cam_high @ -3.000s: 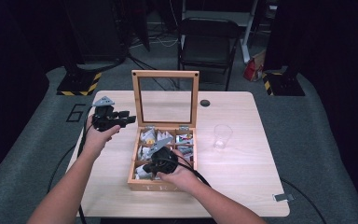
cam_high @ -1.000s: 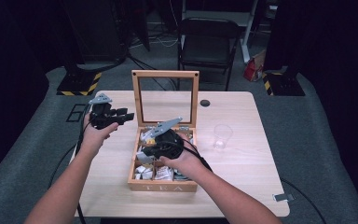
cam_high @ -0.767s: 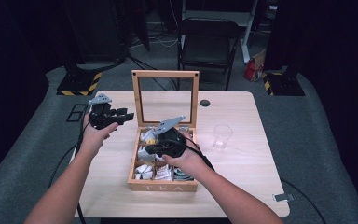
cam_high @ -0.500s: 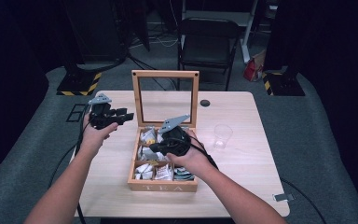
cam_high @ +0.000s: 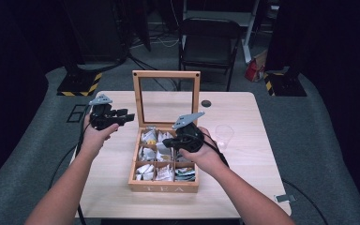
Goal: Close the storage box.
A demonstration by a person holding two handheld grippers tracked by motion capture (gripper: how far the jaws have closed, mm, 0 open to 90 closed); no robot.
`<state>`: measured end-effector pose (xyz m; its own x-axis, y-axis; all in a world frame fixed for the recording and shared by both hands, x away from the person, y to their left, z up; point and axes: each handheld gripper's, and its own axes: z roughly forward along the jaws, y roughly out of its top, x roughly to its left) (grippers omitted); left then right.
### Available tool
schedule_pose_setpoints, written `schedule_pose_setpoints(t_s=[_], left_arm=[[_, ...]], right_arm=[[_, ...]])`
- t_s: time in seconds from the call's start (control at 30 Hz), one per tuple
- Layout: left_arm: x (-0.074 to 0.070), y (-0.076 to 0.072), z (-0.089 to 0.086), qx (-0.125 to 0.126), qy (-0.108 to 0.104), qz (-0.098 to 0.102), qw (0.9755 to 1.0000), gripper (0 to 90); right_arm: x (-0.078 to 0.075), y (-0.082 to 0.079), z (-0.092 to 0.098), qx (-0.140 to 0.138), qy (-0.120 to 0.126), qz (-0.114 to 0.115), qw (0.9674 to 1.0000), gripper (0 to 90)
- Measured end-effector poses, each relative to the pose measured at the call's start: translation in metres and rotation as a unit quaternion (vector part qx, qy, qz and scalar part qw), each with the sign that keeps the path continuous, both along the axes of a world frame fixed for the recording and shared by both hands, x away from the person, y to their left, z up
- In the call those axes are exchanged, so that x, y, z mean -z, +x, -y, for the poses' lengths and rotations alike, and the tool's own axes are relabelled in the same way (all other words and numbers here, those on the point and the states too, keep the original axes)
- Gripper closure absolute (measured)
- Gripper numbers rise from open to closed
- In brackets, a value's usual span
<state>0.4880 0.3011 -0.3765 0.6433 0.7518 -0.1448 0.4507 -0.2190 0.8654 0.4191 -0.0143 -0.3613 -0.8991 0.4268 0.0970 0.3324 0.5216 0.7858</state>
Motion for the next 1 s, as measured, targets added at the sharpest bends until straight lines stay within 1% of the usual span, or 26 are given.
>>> schedule_pose_setpoints(t_s=[0.1,0.13,0.17,0.37,0.4,0.43,0.47,0.5,0.53,0.57,0.63,0.67,0.7,0.77,0.8,0.87,0.9,1.0], left_arm=[[0.0,0.0,0.0,0.0,0.001,-0.001,1.0,53.2],[0.0,0.0,0.0,0.0,0.001,-0.001,1.0,53.2],[0.0,0.0,0.0,0.001,0.002,-0.001,1.0,53.2],[0.0,0.0,0.0,0.0,0.001,-0.001,1.0,53.2],[0.0,0.0,0.0,0.001,0.002,-0.002,1.0,53.2],[0.0,0.0,0.001,0.001,0.002,-0.001,1.0,53.2],[0.0,0.0,0.001,0.001,0.002,-0.001,1.0,53.2],[0.0,0.0,0.001,0.0,0.002,0.0,1.0,53.2],[0.0,0.0,0.001,0.001,0.002,-0.001,1.0,53.2],[0.0,0.0,0.0,0.0,0.002,-0.001,1.0,53.2],[0.0,0.0,0.0,0.0,0.002,0.0,1.0,53.2],[0.0,0.0,0.0,0.0,0.002,0.0,1.0,53.2],[0.0,0.0,0.0,-0.001,0.002,0.0,1.0,53.2],[0.0,0.0,-0.001,-0.001,0.002,0.0,1.0,53.2],[0.0,0.0,-0.001,-0.001,0.002,-0.001,1.0,53.2],[0.0,0.0,-0.001,-0.001,0.002,-0.001,1.0,53.2],[0.0,0.0,-0.001,-0.001,0.003,-0.002,1.0,53.2],[0.0,0.0,0.0,-0.002,0.002,-0.001,1.0,53.2]], right_arm=[[-0.001,0.003,0.008,0.006,0.002,0.007,1.0,90.0],[-0.001,0.003,0.008,0.006,0.002,0.007,1.0,90.0],[-0.002,0.005,0.013,0.013,0.003,0.007,0.9999,90.0],[-0.005,0.007,0.024,0.034,0.006,0.005,0.9994,90.0],[-0.005,0.008,0.027,0.034,0.004,0.009,0.9994,90.0],[-0.006,0.009,0.031,0.04,0.005,0.01,0.9991,90.0],[-0.006,0.009,0.031,0.04,0.005,0.01,0.9991,90.0],[-0.007,0.011,0.036,0.047,0.005,0.011,0.9988,90.0],[-0.007,0.011,0.036,0.047,0.005,0.011,0.9988,90.0],[-0.009,0.012,0.041,0.055,0.007,0.012,0.9984,90.0],[-0.01,0.013,0.047,0.06,0.006,0.016,0.998,90.0],[-0.01,0.013,0.047,0.06,0.006,0.016,0.998,90.0],[-0.011,0.015,0.053,0.068,0.004,0.018,0.9975,90.0],[-0.013,0.016,0.059,0.073,0.002,0.022,0.9971,90.0],[-0.013,0.017,0.062,0.08,0.004,0.02,0.9966,90.0],[-0.013,0.018,0.065,0.083,0.002,0.022,0.9963,90.0],[-0.014,0.019,0.072,0.091,0.002,0.023,0.9956,90.0],[-0.014,0.021,0.081,0.103,-0.002,0.024,0.9944,90.0]])
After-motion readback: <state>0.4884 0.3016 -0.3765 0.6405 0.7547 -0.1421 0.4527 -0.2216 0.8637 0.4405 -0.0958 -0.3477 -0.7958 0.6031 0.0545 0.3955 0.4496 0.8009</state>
